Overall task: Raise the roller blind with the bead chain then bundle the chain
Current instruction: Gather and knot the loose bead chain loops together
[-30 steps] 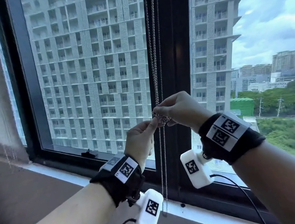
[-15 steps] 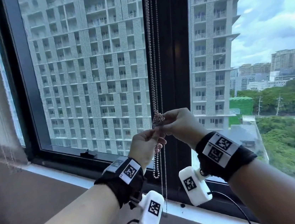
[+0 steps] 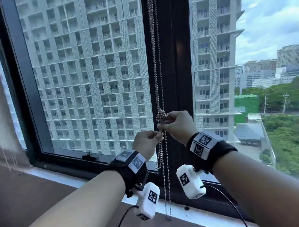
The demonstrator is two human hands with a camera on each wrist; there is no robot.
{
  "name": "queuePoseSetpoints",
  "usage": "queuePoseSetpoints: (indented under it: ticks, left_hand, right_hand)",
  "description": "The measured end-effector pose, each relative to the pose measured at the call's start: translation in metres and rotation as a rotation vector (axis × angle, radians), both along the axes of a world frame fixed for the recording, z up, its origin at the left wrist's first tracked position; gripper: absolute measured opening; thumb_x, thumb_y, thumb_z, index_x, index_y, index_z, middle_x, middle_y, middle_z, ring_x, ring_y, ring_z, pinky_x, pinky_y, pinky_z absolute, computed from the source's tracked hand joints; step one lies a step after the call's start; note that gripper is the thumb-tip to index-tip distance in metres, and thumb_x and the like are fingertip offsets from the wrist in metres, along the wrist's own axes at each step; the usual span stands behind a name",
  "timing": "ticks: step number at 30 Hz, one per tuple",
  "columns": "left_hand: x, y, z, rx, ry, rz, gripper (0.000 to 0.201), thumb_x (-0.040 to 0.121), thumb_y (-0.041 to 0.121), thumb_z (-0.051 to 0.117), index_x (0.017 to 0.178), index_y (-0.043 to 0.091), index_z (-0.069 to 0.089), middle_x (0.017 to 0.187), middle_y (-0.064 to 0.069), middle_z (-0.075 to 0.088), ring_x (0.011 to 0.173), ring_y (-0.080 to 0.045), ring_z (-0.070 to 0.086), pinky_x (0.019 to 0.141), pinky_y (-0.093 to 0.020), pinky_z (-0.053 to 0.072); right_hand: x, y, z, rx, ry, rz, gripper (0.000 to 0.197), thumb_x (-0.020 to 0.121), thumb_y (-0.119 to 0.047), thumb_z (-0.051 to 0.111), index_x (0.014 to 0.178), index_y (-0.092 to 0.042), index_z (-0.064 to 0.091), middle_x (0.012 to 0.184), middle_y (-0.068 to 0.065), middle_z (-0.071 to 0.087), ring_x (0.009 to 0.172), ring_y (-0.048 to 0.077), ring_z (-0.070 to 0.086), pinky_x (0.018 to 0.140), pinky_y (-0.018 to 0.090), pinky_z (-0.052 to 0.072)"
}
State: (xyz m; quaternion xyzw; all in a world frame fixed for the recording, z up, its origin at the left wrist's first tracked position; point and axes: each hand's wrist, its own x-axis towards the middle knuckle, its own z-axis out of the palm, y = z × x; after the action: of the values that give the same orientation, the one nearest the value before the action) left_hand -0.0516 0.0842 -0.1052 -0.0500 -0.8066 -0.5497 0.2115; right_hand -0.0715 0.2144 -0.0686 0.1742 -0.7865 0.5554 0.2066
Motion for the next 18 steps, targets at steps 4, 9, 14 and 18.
queuePoseSetpoints:
  ticks: [4, 9, 14, 18]
  left_hand:
    - [-0.004, -0.007, 0.005, -0.099, -0.049, 0.05, 0.026, 0.09, 0.031, 0.061, 0.097, 0.01, 0.073, 0.099, -0.008, 0.074, 0.089, -0.024, 0.066, 0.066, -0.026, 0.045]
    - [-0.003, -0.018, 0.019, -0.246, -0.078, 0.082, 0.037, 0.092, 0.034, 0.058, 0.122, 0.013, 0.059, 0.107, -0.007, 0.067, 0.091, -0.026, 0.066, 0.072, -0.029, 0.049]
    - [0.011, -0.033, 0.048, -0.484, -0.066, 0.137, 0.048, 0.093, 0.036, 0.054, 0.136, 0.015, 0.045, 0.105, -0.005, 0.064, 0.083, -0.018, 0.059, 0.061, -0.024, 0.041]
    - [0.022, -0.053, 0.07, -0.659, -0.1, 0.156, 0.059, 0.093, 0.049, 0.047, 0.142, 0.016, 0.037, 0.136, -0.011, 0.056, 0.111, -0.028, 0.058, 0.085, -0.033, 0.044]
  right_hand:
    - [-0.009, -0.004, 0.002, 0.049, 0.02, -0.021, 0.007, 0.077, -0.012, 0.08, 0.08, -0.013, 0.074, 0.072, -0.006, 0.07, 0.065, 0.004, 0.064, 0.051, 0.003, 0.042]
    - [-0.017, -0.004, 0.005, 0.115, 0.041, -0.061, 0.009, 0.077, -0.012, 0.08, 0.084, -0.01, 0.075, 0.081, 0.001, 0.076, 0.075, 0.011, 0.069, 0.058, 0.008, 0.047]
    - [-0.012, -0.001, 0.016, 0.202, 0.023, -0.055, 0.031, 0.075, -0.012, 0.082, 0.104, -0.009, 0.073, 0.094, 0.003, 0.077, 0.089, 0.013, 0.071, 0.085, 0.023, 0.056]
    - [-0.002, 0.005, 0.033, 0.483, -0.037, -0.17, 0.068, 0.072, -0.03, 0.085, 0.129, -0.007, 0.056, 0.118, 0.008, 0.067, 0.105, 0.021, 0.065, 0.085, 0.028, 0.051]
